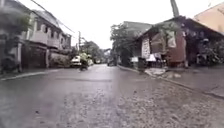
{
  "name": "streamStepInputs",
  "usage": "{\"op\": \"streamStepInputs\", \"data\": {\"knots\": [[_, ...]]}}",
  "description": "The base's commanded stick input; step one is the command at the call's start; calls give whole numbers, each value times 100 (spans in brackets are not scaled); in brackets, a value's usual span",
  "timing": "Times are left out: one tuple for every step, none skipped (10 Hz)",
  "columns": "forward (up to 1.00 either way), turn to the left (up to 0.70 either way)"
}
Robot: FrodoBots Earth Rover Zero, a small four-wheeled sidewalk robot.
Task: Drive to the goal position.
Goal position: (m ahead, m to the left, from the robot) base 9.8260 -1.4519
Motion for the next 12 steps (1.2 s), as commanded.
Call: {"op": "streamStepInputs", "data": {"knots": [[100,17],[100,1],[100,17],[100,0],[100,0],[100,0],[100,0],[100,0],[100,0],[100,0],[100,0],[100,0]]}}
